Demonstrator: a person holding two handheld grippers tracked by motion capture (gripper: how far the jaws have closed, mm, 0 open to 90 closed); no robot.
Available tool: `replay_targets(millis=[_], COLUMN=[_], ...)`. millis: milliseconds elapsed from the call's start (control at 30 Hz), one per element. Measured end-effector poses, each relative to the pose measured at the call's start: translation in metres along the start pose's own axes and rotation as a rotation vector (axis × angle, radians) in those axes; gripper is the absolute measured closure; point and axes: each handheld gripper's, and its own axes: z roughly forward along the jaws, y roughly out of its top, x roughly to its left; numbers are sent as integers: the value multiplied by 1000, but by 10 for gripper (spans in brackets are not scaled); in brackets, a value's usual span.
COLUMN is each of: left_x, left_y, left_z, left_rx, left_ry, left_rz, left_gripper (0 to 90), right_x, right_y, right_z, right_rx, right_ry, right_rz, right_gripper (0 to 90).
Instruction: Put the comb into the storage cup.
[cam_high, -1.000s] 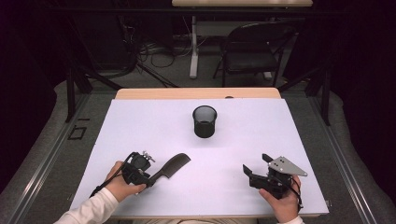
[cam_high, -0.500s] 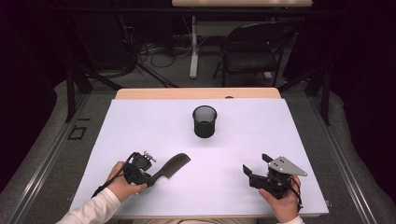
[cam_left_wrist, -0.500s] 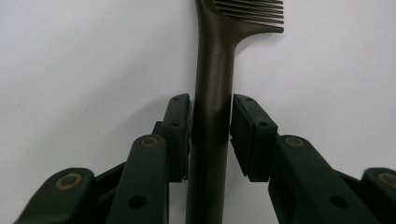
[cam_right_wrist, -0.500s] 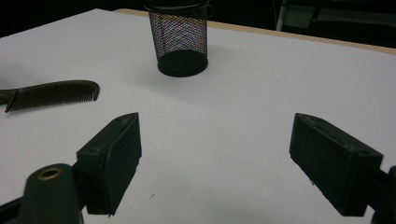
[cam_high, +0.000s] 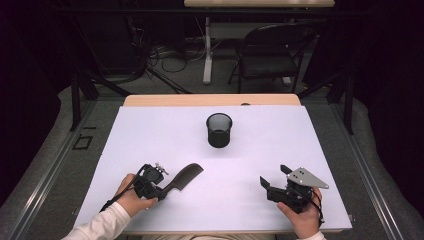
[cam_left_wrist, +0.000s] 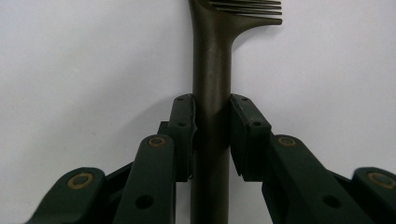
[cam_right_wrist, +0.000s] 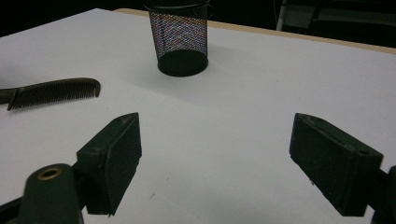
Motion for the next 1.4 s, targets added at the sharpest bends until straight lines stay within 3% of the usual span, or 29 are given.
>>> replay_targets(millis=[300, 800, 1100, 1400], left_x=[-1, 3, 7, 14], left_y=[-1, -1, -1, 1], left_z=[0, -5, -14, -27], left_rx=[-5, -16, -63, -155], left_ry=[7, -24, -28, -11], left_rz=[1, -21, -35, -62], left_gripper=[722, 724, 724, 724], right_x=[0, 1, 1, 1], right_y=[0, 0, 0, -1], right_z=[0, 0, 1, 1], right_rx=[-1, 1, 0, -1], right_ry=[0, -1, 1, -3], right_rz=[-1, 0, -4, -4], right_gripper=[168, 168, 168, 168])
